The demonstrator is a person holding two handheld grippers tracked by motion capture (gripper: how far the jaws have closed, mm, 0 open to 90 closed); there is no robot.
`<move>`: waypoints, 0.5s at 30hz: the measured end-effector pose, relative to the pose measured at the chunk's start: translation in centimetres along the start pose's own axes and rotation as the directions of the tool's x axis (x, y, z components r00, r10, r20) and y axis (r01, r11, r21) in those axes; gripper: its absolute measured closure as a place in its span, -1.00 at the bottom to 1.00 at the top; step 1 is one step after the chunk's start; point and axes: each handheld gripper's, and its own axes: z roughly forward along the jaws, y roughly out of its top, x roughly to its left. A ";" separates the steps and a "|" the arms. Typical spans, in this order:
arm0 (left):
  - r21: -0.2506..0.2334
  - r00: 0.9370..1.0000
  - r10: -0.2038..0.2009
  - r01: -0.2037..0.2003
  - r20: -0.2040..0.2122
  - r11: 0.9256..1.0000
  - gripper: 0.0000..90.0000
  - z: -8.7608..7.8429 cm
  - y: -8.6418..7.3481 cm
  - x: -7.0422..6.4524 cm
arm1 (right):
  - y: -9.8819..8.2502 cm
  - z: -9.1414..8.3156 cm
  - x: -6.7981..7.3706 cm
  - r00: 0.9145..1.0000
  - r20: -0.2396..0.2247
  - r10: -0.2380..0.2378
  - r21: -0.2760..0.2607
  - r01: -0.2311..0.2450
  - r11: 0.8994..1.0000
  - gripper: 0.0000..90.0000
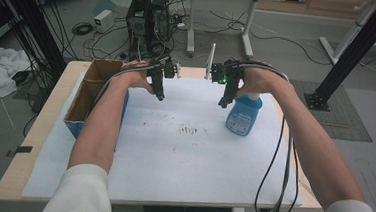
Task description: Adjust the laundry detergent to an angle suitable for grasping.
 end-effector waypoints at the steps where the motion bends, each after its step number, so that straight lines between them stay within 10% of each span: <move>1: -0.006 1.000 -0.005 0.005 -0.001 1.000 -0.56 0.0 -0.1 0.0 | 0.0 0.0 0.0 1.000 0.001 0.002 -0.001 -0.002 1.000 -0.70; 15: -0.003 1.000 -0.002 0.002 -0.001 1.000 -0.56 -0.4 -0.2 0.0 | -0.1 0.1 0.0 1.000 0.005 0.002 0.016 -0.002 1.000 -0.70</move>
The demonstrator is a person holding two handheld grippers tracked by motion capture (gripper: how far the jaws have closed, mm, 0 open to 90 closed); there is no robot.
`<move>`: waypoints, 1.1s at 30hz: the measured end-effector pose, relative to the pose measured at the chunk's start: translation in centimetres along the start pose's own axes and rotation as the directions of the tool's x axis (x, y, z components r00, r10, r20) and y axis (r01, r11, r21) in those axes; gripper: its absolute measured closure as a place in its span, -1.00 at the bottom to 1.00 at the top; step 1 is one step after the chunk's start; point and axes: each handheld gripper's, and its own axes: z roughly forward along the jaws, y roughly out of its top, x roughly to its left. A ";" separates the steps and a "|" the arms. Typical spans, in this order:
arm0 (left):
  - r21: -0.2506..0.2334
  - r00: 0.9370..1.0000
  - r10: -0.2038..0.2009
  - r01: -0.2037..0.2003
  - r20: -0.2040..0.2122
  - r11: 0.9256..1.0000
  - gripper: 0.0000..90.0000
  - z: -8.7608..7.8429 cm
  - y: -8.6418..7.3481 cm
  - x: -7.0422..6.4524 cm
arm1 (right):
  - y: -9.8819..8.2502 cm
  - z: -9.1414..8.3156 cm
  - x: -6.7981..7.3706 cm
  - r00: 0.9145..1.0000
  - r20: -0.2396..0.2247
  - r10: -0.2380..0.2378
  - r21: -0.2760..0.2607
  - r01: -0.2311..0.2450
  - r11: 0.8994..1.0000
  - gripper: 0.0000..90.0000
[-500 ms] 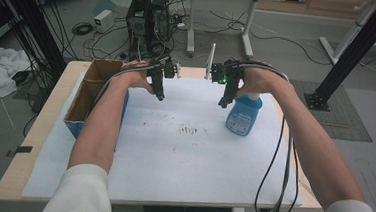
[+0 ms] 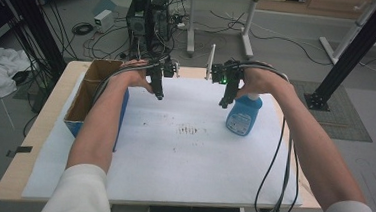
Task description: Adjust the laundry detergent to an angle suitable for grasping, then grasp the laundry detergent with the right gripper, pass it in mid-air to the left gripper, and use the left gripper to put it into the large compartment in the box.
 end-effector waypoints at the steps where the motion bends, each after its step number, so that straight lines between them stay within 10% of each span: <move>1: 0.003 1.000 -0.004 0.004 -0.005 1.000 -0.56 0.0 0.0 0.0 | 0.0 0.0 0.0 1.000 0.004 0.006 -0.006 -0.006 1.000 -0.70; 14: -0.016 1.000 -0.026 0.026 0.007 1.000 -0.56 0.2 -0.3 -0.3 | -0.2 0.1 0.4 0.999 -0.007 0.049 0.056 -0.048 0.997 -0.70; 15: -0.017 1.000 -0.026 0.026 0.004 1.000 -0.56 0.1 -0.2 -0.3 | -0.1 0.3 -0.1 1.000 0.006 -0.005 0.000 0.005 1.000 -0.70; 33: -0.043 0.999 -0.051 0.051 0.002 0.998 -0.56 -0.6 -0.2 -0.5 | -0.5 -0.8 2.3 1.000 -0.007 -0.013 -0.043 0.013 0.999 -0.70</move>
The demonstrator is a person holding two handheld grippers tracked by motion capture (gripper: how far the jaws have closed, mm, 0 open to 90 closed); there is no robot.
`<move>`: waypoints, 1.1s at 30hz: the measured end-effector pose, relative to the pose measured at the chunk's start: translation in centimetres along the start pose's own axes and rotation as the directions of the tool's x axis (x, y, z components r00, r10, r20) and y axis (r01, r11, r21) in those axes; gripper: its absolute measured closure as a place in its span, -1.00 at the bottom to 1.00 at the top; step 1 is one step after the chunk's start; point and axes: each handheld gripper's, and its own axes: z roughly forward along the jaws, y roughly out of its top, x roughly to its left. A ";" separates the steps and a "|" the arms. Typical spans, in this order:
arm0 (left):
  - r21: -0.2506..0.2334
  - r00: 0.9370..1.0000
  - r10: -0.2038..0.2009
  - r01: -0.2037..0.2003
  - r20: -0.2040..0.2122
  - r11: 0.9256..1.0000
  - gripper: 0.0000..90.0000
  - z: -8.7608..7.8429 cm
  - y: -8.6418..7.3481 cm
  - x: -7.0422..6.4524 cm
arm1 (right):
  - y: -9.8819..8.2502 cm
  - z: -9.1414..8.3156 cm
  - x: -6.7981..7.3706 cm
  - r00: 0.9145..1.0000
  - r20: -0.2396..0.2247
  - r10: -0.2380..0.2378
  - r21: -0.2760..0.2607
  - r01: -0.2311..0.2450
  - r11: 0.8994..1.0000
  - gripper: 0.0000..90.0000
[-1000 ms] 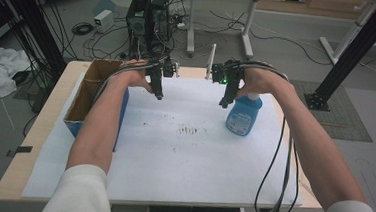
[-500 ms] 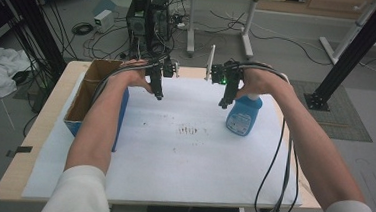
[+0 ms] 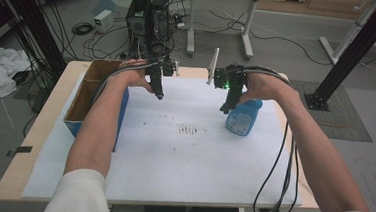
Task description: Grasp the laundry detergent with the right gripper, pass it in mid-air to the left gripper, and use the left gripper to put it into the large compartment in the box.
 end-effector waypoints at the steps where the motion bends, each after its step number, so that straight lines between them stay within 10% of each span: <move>1: 0.003 1.000 -0.001 0.001 0.003 1.000 -0.56 0.0 0.0 0.0 | -0.1 -0.1 0.3 1.000 -0.002 0.002 -0.009 -0.002 1.000 -0.70; 33: -0.016 0.999 -0.041 0.042 0.026 0.999 -0.56 -0.1 -0.7 -0.2 | -7.7 -1.3 8.8 0.992 0.020 0.128 -0.175 -0.123 0.977 -0.70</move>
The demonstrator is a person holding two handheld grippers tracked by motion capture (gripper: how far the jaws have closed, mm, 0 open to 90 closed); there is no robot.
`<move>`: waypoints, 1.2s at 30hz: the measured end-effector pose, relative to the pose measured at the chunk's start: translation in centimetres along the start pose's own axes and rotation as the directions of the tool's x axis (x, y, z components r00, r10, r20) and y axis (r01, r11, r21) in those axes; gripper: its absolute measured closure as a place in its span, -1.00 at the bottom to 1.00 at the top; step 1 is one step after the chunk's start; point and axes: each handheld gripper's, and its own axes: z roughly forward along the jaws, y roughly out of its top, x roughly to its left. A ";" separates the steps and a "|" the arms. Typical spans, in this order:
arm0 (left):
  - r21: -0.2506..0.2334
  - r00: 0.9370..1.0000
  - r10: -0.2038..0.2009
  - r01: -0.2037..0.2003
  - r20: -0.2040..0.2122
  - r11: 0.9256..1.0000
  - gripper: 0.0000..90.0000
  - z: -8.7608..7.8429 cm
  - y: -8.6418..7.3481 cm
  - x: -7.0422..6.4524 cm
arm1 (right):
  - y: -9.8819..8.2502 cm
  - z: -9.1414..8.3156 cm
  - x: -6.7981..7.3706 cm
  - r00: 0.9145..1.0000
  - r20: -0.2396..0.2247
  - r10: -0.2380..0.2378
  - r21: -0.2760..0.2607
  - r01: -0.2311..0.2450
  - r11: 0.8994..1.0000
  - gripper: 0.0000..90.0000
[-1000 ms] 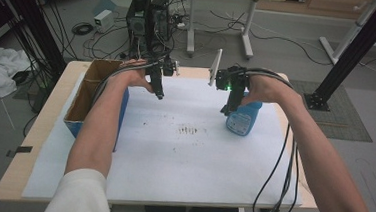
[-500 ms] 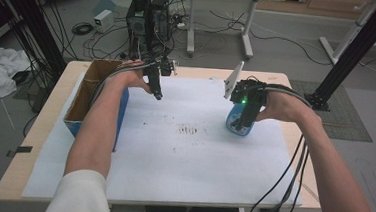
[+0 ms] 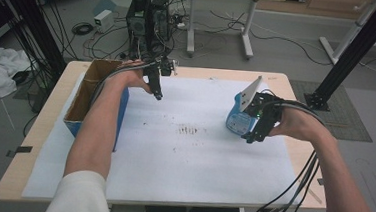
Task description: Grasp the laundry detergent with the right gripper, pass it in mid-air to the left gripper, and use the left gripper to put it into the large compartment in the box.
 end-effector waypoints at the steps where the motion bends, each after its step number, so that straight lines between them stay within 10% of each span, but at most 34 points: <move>1: -0.003 1.000 -0.002 0.002 0.000 1.000 -0.56 0.0 0.0 0.0 | -0.3 0.0 0.1 1.000 0.006 0.009 -0.004 -0.009 1.000 -0.70; 14: -0.010 1.000 0.002 -0.002 -0.003 1.000 -0.56 0.0 0.1 0.0 | -4.9 -0.4 0.6 0.989 0.078 0.126 -0.145 -0.114 0.983 -0.70; 20: -0.008 1.000 0.006 -0.006 0.001 1.000 -0.56 0.1 0.1 0.0 | -7.1 0.0 -0.5 0.967 0.088 0.238 -0.195 -0.218 0.956 -0.70; 29: -0.010 1.000 -0.002 0.002 0.006 1.000 -0.56 0.2 -0.1 0.1 | -9.3 1.3 -2.2 0.909 0.065 0.411 -0.237 -0.386 0.891 -0.70; 36: -0.018 1.000 -0.002 0.002 0.007 1.000 -0.56 0.2 -0.1 0.1 | -9.4 3.1 -3.6 0.905 0.061 0.420 -0.301 -0.385 0.873 -0.70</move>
